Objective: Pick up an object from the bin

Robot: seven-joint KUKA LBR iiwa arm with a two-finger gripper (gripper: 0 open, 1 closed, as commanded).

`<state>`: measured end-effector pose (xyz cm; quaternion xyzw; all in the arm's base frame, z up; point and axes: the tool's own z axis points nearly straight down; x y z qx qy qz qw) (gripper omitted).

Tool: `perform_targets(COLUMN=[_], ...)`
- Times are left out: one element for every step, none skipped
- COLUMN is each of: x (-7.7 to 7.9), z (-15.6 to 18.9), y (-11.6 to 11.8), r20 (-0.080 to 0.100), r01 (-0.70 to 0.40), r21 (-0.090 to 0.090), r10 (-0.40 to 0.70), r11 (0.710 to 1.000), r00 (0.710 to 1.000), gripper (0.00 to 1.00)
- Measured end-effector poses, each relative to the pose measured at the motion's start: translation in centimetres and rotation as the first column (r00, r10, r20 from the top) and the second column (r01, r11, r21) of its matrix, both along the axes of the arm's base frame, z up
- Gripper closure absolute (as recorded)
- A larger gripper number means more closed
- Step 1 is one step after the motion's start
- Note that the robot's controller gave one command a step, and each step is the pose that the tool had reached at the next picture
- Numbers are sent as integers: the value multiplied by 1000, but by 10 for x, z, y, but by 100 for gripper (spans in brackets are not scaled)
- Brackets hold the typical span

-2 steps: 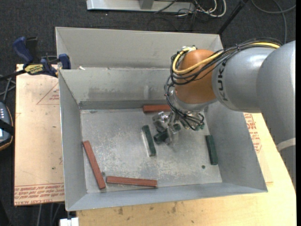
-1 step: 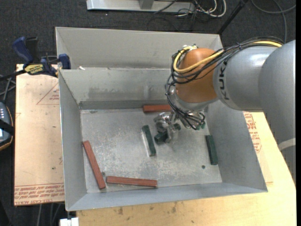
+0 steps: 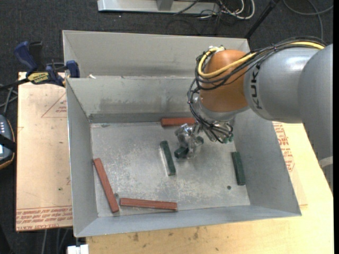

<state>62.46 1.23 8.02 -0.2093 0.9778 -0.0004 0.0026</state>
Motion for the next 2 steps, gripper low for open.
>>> perform_targets(x=[0, 1], z=[16, 25], y=[1, 1], r20=[0, 3], r01=[-1, -1], r21=[1, 1], r10=[1, 1], r11=[1000, 1000], r00=[1000, 1000], gripper=[100, 100])
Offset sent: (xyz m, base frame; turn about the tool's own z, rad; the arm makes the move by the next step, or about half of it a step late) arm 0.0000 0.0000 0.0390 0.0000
